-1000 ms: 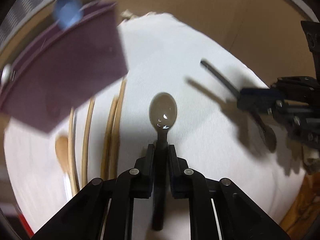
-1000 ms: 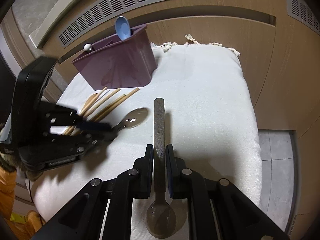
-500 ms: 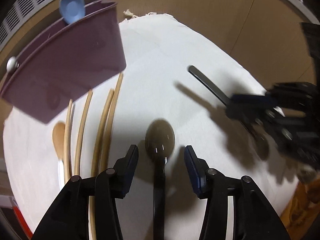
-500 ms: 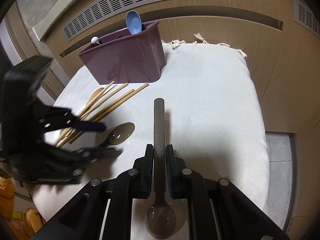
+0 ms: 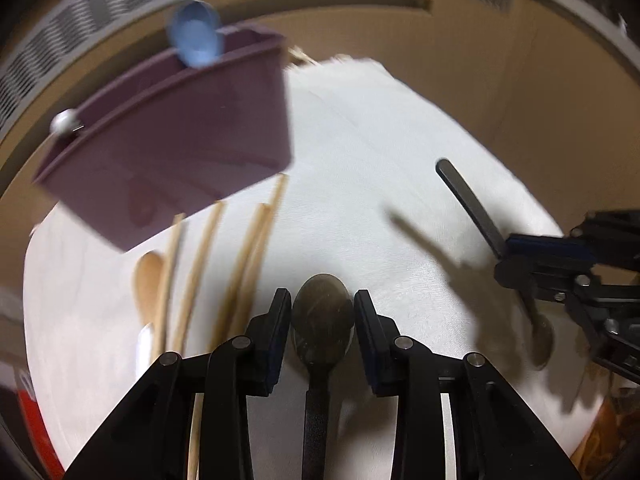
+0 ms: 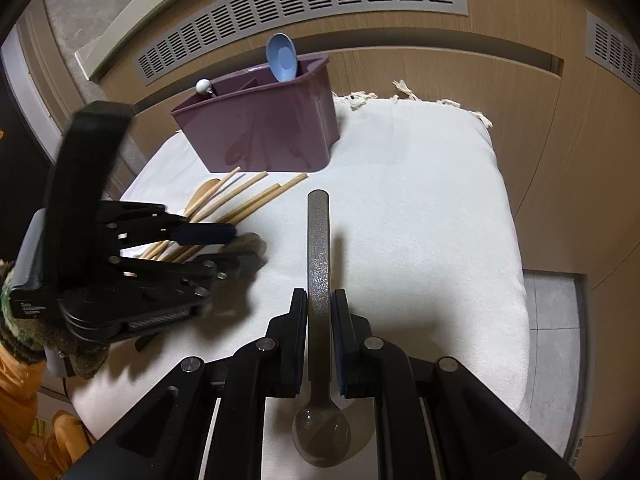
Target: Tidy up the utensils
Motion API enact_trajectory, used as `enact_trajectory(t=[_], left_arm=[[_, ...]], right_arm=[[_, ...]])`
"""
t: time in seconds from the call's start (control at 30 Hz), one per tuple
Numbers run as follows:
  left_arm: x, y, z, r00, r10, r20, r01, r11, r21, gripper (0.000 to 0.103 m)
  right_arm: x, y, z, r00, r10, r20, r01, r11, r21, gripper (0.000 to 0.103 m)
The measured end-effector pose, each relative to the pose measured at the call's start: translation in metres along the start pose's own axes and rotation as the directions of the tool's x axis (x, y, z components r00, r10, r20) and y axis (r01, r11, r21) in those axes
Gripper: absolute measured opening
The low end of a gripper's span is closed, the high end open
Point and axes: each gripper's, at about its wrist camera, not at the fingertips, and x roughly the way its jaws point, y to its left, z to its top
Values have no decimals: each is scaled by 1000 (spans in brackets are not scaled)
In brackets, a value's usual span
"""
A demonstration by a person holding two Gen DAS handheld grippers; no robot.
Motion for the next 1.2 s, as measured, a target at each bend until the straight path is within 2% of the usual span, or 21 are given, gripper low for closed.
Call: enact_trajectory(t=[0.2, 0.27, 0.37, 0.4, 0.47, 0.53, 0.63, 0.67, 0.7, 0.87, 0.97, 1.1, 1.13, 1.17, 1.2], left_arm=[[-51, 19, -21, 991, 45, 123, -37, 997, -69, 33], [-62, 23, -16, 985, 58, 162, -45, 996, -82, 33], [-93, 30, -6, 966, 70, 250, -47, 994, -98, 33], [-111, 34, -3, 953, 73, 294, -44, 994, -103, 33], [-120, 40, 18, 931, 81, 357, -43, 992, -115, 33], [-137, 47, 29, 907, 92, 412, -41, 991, -131, 33], [-153, 55, 29, 886, 108, 452, -45, 988, -148, 33], [-159, 60, 24, 882, 111, 459, -44, 987, -153, 33], [-162, 63, 22, 879, 113, 464, -43, 986, -158, 33], [-160, 70, 5, 884, 108, 455, -29, 984, -178, 33], [-157, 70, -2, 893, 99, 439, -20, 983, -182, 33], [-150, 75, -11, 904, 91, 419, -6, 980, -200, 33], [-149, 76, -13, 906, 89, 414, -2, 979, -206, 33], [-147, 77, -15, 909, 86, 409, 3, 977, -212, 33], [-145, 78, -17, 912, 81, 403, 10, 976, -217, 33]], right_arm=[[-5, 15, 6, 1000, -5, 18, 5, 1000, -21, 12], [-12, 23, 11, 999, -10, 42, 11, 999, -36, 12], [-33, 36, 27, 993, -18, 120, 26, 998, -59, 12], [-42, 41, 34, 988, -19, 152, 30, 997, -68, 12], [-64, 54, 52, 973, -16, 230, 41, 993, -107, 12], [-75, 66, 64, 965, -5, 260, 49, 985, -163, 12], [-62, 77, 70, 984, 19, 179, 27, 967, -255, 18], [-53, 78, 68, 989, 11, 149, 30, 963, -268, 24], [-40, 76, 62, 994, -14, 112, 45, 960, -278, 24], [21, 54, 32, 996, -73, -53, 60, 976, -210, 24], [46, 46, 24, 989, -108, -96, 88, 977, -192, 24], [67, 37, 21, 982, -117, -148, 92, 982, -165, 24], [65, 36, 20, 983, -118, -144, 93, 981, -168, 22], [65, 36, 19, 980, -127, -150, 100, 979, -175, 13], [66, 37, 20, 979, -133, -154, 105, 978, -178, 12]])
